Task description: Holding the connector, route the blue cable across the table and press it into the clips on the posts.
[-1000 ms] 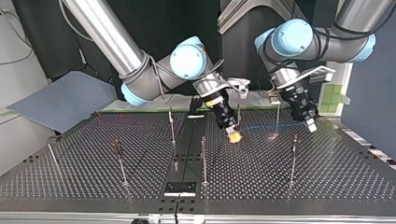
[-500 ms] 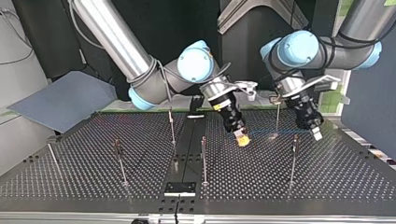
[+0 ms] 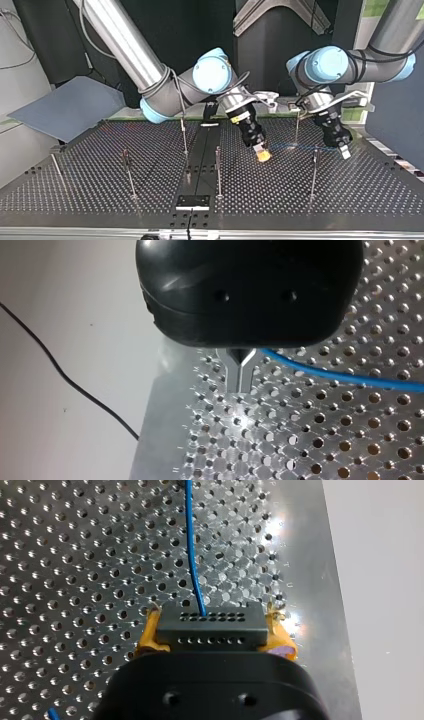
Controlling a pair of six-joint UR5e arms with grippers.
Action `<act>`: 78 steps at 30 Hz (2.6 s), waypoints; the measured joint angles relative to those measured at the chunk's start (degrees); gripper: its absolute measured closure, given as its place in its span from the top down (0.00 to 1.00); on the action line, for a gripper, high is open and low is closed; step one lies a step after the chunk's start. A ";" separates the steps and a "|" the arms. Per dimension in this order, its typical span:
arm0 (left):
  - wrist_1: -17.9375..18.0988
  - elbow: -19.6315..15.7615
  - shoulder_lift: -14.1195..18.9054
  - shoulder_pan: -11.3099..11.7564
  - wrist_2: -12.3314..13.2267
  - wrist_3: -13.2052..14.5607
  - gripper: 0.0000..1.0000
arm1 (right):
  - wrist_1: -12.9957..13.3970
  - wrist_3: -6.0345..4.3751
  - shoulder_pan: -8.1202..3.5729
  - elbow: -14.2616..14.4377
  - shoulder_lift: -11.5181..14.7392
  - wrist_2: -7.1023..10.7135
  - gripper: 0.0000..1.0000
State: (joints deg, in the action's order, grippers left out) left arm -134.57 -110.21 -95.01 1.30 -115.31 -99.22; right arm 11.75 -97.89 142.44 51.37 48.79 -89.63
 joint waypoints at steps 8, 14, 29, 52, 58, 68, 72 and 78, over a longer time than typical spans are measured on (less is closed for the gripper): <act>1.70 1.98 -2.98 1.77 3.24 -1.12 0.00 | -0.63 -0.01 -0.50 -0.62 -0.07 -0.03 0.00; 2.65 2.73 -4.69 3.30 4.80 -2.01 0.00 | -0.74 -0.03 -0.90 -0.75 -0.09 -0.03 0.00; 4.95 3.75 -7.27 5.45 12.82 -5.05 0.00 | -1.52 -0.02 -2.21 -2.92 -0.11 0.14 0.00; -4.33 3.70 -7.05 5.22 7.51 -11.45 1.00 | -4.41 0.05 -1.62 -3.15 -0.12 -1.12 0.00; -7.67 3.71 -5.65 5.36 7.81 -14.58 1.00 | -5.95 0.05 -1.85 -3.15 -0.12 -3.23 0.00; -13.50 3.35 -2.24 4.04 10.63 -16.37 1.00 | -6.87 0.09 -1.95 -3.15 -0.10 -4.07 0.00; -15.89 1.95 0.14 3.54 11.56 -16.48 1.00 | -7.07 0.12 -1.94 -3.15 -0.10 -4.28 0.00; -19.50 -1.26 3.74 3.26 11.87 -16.98 1.00 | -7.28 0.08 -1.95 -3.15 -0.11 -4.37 0.00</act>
State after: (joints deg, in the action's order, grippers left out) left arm -154.07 -111.46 -91.27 4.56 -103.43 -116.20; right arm 4.47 -97.80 140.50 48.22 48.67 -93.99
